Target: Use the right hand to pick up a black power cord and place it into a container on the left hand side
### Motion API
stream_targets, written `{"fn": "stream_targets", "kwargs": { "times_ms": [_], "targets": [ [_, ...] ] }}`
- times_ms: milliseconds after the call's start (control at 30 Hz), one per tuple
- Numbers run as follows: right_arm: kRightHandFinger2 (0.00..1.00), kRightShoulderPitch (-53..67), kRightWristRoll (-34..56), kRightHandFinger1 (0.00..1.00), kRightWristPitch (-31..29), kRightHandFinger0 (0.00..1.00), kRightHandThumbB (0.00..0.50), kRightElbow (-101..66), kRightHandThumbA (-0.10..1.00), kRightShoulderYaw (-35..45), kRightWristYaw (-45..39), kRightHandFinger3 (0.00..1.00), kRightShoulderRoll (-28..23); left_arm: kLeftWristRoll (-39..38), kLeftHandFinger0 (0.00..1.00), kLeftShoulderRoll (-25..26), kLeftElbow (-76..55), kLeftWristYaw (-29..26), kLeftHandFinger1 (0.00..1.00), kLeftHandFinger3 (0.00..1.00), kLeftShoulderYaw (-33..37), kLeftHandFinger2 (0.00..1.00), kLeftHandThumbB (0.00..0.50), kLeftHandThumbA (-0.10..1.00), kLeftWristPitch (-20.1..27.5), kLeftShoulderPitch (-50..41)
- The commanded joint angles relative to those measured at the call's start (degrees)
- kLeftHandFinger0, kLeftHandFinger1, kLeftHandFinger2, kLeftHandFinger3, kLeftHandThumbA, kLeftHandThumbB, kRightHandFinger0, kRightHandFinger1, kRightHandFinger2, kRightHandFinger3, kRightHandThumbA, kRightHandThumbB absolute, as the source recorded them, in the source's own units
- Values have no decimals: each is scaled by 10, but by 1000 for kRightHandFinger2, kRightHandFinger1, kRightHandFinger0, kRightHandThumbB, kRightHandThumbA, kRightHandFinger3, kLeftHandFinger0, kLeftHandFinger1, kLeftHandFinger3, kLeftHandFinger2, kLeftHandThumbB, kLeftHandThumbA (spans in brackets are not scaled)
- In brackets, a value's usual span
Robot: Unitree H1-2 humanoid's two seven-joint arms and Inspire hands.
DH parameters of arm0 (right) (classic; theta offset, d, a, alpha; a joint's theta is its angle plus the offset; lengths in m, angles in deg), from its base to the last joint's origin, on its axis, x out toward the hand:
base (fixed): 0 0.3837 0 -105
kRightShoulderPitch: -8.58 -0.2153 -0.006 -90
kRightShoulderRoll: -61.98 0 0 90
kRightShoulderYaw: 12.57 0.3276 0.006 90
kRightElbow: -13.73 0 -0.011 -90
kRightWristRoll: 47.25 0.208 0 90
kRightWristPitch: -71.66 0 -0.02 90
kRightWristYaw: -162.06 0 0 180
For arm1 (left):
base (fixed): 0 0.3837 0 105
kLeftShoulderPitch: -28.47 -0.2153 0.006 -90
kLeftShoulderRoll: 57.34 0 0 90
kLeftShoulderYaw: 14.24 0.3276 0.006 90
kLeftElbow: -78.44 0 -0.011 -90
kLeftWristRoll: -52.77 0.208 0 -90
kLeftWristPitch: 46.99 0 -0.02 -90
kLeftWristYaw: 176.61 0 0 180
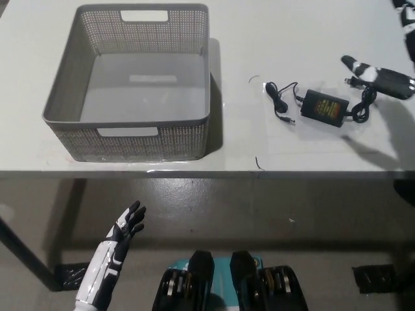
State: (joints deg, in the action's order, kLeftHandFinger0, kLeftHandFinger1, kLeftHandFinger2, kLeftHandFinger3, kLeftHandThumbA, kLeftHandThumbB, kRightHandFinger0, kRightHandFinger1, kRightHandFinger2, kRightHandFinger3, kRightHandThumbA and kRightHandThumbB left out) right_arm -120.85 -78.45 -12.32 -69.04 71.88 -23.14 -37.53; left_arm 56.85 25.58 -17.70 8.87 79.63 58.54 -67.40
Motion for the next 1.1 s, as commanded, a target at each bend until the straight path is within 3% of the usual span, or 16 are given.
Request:
{"fn": "stream_targets", "kwargs": {
  "times_ms": [0,433,633,1067],
  "targets": [
    [1000,-88,-43,1000,48,1000,500,84,874,-35,-43,1000,-27,2,1000,7,-19,7,1000,1000,3,1000,379,1000,9,-1],
    [1000,-182,-33,1000,35,1000,500,330,770,-114,-55,1000,-7,8,1000,11,-15,11,1000,1000,4,1000,367,1000,7,-3],
    [1000,-191,-19,1000,37,1000,500,375,703,-127,-70,1000,-9,8,1000,15,-13,15,1000,1000,5,1000,356,1000,8,2],
    [1000,-193,-1,1000,23,1000,500,398,688,-144,-136,1000,-23,17,1000,17,-7,15,1000,1000,10,1000,362,1000,1,24]
  ]
}}
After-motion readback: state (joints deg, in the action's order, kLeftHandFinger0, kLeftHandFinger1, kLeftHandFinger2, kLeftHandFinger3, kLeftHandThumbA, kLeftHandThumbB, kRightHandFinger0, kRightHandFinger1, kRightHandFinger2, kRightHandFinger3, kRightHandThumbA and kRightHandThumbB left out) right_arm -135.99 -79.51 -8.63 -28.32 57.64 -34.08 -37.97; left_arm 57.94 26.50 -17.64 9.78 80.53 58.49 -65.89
